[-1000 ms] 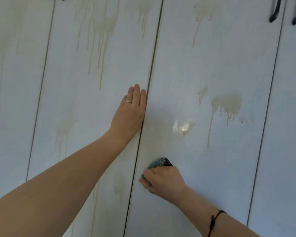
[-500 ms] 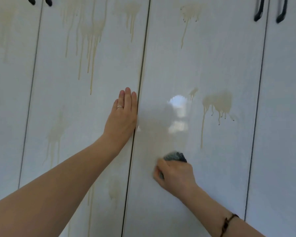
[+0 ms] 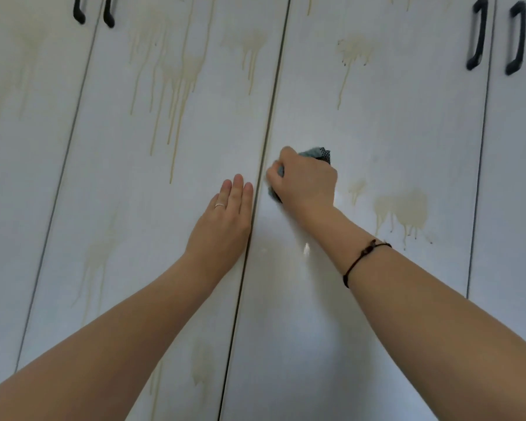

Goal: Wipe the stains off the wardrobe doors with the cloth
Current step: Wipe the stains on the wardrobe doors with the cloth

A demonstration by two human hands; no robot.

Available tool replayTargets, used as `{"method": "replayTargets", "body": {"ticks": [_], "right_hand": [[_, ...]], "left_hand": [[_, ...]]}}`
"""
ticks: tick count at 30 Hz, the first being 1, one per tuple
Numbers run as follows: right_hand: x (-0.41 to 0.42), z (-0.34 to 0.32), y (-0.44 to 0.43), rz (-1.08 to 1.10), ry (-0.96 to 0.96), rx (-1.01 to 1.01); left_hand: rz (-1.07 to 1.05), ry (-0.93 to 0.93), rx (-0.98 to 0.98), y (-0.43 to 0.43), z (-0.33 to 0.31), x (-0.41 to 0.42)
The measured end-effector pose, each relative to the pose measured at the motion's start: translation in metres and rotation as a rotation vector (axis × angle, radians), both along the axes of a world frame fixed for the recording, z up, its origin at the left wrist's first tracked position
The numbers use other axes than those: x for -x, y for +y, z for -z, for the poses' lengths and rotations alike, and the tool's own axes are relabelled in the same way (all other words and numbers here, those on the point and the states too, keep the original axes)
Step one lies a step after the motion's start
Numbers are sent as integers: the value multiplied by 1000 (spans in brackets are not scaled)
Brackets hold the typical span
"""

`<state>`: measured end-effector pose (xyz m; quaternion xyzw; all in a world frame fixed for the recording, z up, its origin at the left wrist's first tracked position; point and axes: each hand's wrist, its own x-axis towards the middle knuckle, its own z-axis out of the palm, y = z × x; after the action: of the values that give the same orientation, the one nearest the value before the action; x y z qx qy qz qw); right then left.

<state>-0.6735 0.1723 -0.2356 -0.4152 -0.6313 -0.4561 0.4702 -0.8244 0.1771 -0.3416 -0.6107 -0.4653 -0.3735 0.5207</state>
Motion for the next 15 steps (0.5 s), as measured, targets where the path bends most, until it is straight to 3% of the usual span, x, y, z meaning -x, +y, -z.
{"method": "replayTargets", "body": {"ticks": [2,6,8,10,13,15], "right_hand": [[14,13,1,-47,8,33],[3,110,3,-190,-232,26],[-31,173,-4,-203,-399,65],[-81,216,-13,-163,-444,103],[-161,230,-29,-97,-418,22],[-191,210,-35,-102,-499,43]], "left_hand": [[12,-23,10,-2,-5,0],[56,-64,38,-12,-15,8],[55,-72,110,-22,-15,7],[-9,-71,131,-26,-12,0],[-104,-42,166,-25,-10,-13],[-140,-25,159,-21,-9,-14]]}}
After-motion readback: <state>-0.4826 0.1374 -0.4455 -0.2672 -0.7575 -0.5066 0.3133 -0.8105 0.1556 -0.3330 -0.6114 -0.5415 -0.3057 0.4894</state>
